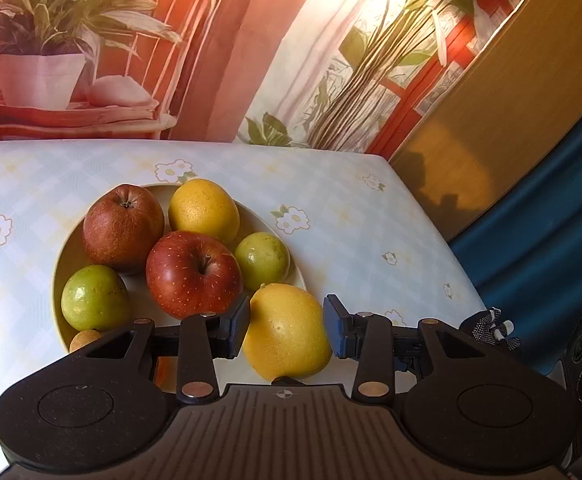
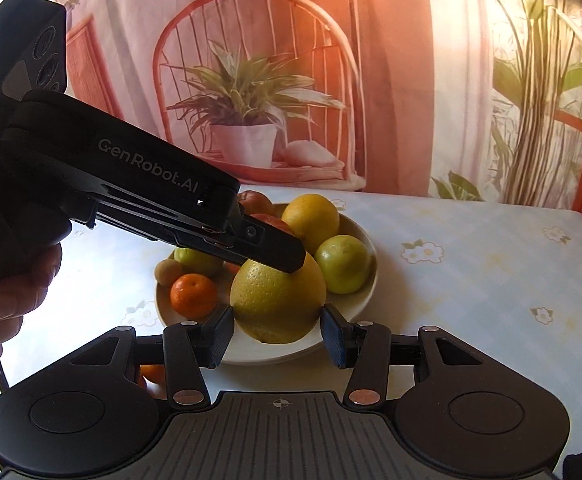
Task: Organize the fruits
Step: 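Carry the grapefruit onto the plate and open the left gripper, then withdraw the left gripper from the plate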
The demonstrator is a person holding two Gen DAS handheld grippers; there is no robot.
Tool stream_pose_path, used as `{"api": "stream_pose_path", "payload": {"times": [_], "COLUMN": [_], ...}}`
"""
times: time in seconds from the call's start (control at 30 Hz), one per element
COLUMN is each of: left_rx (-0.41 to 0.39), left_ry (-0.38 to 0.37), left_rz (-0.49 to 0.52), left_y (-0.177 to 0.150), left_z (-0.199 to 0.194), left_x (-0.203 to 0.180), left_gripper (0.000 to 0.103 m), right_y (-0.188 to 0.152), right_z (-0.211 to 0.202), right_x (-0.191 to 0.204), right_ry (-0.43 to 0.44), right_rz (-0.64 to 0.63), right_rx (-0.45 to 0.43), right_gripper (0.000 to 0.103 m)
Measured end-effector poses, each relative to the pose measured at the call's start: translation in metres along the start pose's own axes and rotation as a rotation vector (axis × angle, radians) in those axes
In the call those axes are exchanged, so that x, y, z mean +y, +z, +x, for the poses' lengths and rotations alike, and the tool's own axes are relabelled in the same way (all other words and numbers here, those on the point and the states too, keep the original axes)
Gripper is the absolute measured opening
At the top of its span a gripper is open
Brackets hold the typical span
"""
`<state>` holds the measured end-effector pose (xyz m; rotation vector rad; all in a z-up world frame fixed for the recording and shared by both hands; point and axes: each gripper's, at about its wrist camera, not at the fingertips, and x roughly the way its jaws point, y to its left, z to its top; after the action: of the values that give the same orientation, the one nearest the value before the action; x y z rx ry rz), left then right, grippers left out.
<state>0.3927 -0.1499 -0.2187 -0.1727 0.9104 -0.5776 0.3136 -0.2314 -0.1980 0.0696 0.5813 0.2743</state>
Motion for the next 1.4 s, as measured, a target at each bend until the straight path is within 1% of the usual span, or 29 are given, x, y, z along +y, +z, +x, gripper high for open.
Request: {"api": "stream_pose_path", "payload": {"times": [0.2, 0.4, 0.47, 0.57, 0.8, 0.93, 1.0, 1.07, 1.13, 1.2, 1.23, 1.33, 1.4], "left_rx": [0.02, 0.022, 0.002, -0.016, -0.085, -0.118, -0.136, -0.157, -0.175, -0.193, -0.201, -0.229, -0.251], "left_ry": [0.036, 0.043, 0.032, 0.033, 0.054, 0.075, 0.07, 0.081, 0.09, 0.103, 0.109, 0.122, 0.149], "left_rz": [-0.008, -0.002, -0.002, 0.008, 0.002, -0.004, -0.009, -0.016, -0.022, -0.026, -0.03, -0.048, -0.043], "left_y": [0.004, 0.006, 0.005, 0.005, 0.003, -0.001, -0.003, -0.005, -0.008, -0.011, -0.013, -0.018, -0.023], "left_z": [0.015, 0.018, 0.013, 0.007, -0.015, -0.03, -0.041, -0.051, -0.06, -0.07, -0.075, -0.091, -0.102], "left_x": [-0.002, -0.005, -0.006, -0.008, -0.002, 0.006, 0.011, 0.017, 0.022, 0.027, 0.029, 0.039, 0.042], "left_gripper": [0.042, 0.04, 0.04, 0.041, 0.041, 0.041, 0.041, 0.041, 0.041, 0.041, 0.041, 0.041, 0.041], "right_y": [0.001, -0.001, -0.002, -0.001, 0.004, 0.006, 0.007, 0.008, 0.008, 0.008, 0.008, 0.005, 0.002], "right_z": [0.01, 0.016, 0.018, 0.019, 0.019, 0.023, 0.024, 0.024, 0.022, 0.017, 0.013, 0.002, -0.004], "right_x": [-0.01, -0.016, -0.018, -0.021, -0.018, -0.01, -0.008, -0.006, -0.005, -0.005, -0.005, -0.003, -0.001], "right_ry": [-0.005, -0.003, 0.003, 0.006, -0.048, -0.09, -0.106, -0.114, -0.126, -0.125, -0.12, -0.119, -0.119], "right_rz": [0.038, 0.062, 0.074, 0.096, 0.1, 0.053, 0.046, 0.047, 0.051, 0.071, 0.085, 0.122, 0.139], "right_rx": [0.015, 0.027, 0.03, 0.02, -0.011, -0.029, -0.033, -0.034, -0.05, -0.068, -0.081, -0.111, -0.123], "right_gripper": [0.044, 0.043, 0.042, 0.042, 0.043, 0.043, 0.043, 0.043, 0.045, 0.052, 0.053, 0.054, 0.054]}}
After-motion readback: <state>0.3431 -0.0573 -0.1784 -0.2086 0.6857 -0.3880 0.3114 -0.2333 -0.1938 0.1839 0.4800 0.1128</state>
